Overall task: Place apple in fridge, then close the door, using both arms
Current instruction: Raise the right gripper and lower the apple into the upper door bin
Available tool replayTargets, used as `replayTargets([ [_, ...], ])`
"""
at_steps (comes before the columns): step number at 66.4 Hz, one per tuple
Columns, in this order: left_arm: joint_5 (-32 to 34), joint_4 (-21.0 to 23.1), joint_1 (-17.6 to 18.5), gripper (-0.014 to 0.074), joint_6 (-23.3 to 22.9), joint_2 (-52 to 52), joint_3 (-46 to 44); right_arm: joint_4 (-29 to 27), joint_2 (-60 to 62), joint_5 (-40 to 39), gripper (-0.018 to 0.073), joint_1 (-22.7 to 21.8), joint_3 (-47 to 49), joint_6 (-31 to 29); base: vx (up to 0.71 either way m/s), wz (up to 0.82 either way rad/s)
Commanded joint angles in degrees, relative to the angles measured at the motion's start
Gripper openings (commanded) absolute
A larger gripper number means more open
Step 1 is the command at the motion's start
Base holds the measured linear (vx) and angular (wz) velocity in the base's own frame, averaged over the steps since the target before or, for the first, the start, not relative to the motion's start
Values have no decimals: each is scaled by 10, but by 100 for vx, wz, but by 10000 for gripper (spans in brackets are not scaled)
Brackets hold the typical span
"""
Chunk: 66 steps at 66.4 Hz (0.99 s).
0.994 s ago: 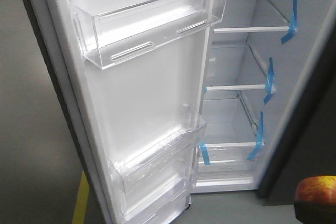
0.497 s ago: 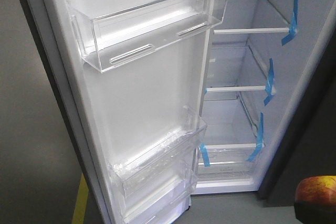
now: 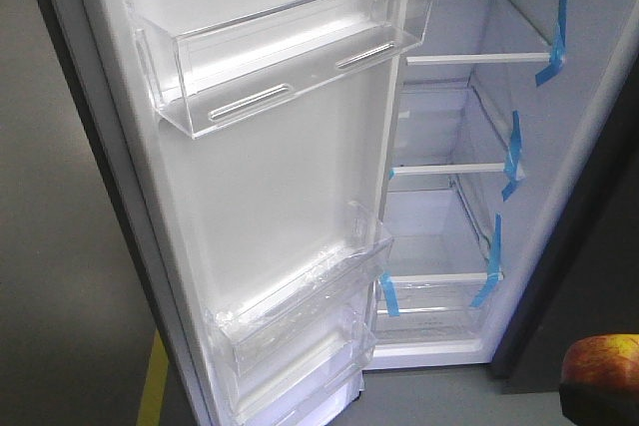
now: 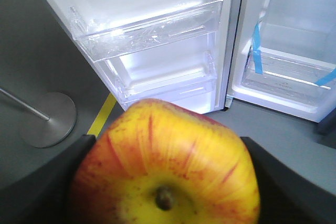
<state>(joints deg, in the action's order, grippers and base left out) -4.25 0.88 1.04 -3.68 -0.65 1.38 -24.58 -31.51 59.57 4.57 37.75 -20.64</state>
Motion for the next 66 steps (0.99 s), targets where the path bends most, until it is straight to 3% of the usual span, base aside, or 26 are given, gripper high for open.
replayTargets([
  [1, 43, 3, 1, -6, 0, -9, -10, -21, -3, -36, 119, 0, 14, -9, 0, 0],
  [10, 43, 3, 1, -6, 0, -9, -10, -16, -14, -82, 119, 0, 33, -50, 0, 0],
  [23, 43, 3, 1, -6, 0, -9, -10, -23, -96, -96, 123, 0, 150, -84, 0, 0],
  [48, 43, 3, 1, -6, 0, -9, -10, -160, -313, -34, 133, 0, 425, -170, 0, 0],
  [66, 43, 3, 1, -6, 0, -9, -10, -200, -442, -8, 142, 5, 604, -189, 0, 0],
])
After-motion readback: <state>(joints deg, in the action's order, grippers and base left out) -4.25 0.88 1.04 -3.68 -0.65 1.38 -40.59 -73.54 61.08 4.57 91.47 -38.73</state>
